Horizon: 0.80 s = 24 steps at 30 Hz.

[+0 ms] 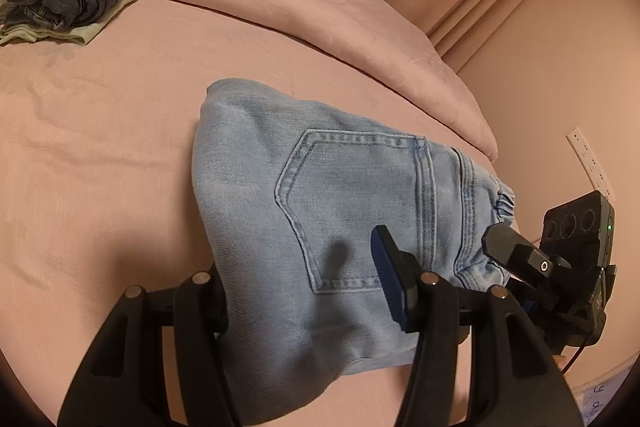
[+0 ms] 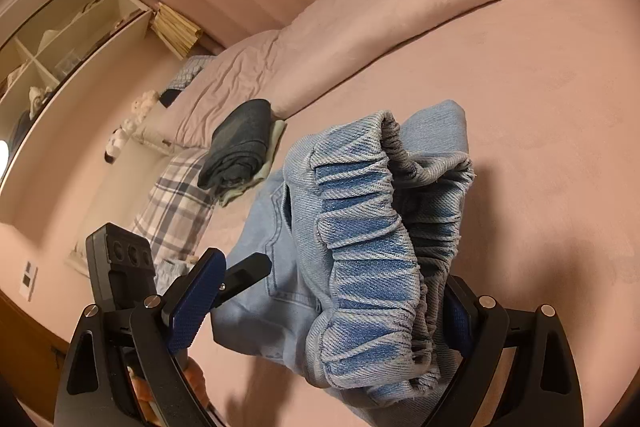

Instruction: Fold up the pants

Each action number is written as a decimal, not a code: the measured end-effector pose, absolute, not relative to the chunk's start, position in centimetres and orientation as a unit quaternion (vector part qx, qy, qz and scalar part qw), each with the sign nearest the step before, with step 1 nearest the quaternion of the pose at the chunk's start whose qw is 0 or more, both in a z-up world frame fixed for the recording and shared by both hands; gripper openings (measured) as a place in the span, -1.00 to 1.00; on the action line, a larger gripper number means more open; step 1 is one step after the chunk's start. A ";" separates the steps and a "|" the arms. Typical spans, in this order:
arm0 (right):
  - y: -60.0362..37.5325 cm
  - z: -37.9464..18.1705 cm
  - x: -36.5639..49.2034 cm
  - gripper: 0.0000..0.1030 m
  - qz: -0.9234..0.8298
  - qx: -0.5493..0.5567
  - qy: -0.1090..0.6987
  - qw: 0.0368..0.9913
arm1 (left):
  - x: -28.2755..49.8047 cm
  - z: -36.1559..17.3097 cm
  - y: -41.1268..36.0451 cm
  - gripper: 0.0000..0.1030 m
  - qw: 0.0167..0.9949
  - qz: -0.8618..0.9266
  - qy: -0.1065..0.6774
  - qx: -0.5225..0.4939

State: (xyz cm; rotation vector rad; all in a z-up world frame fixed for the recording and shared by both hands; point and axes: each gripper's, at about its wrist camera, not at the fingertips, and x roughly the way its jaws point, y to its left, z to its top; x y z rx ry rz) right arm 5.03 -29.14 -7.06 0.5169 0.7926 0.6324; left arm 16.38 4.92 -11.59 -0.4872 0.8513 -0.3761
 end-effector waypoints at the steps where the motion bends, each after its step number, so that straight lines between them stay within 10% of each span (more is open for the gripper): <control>1: -28.9 -6.9 5.5 0.85 0.301 0.243 0.376 0.842 | 16.8 -11.6 5.1 0.07 0.865 -0.179 0.407 -0.232; 24: -27.5 -7.3 15.6 0.85 0.282 0.230 0.379 0.851 | 24.5 -12.4 5.9 0.07 0.858 -0.186 0.416 -0.236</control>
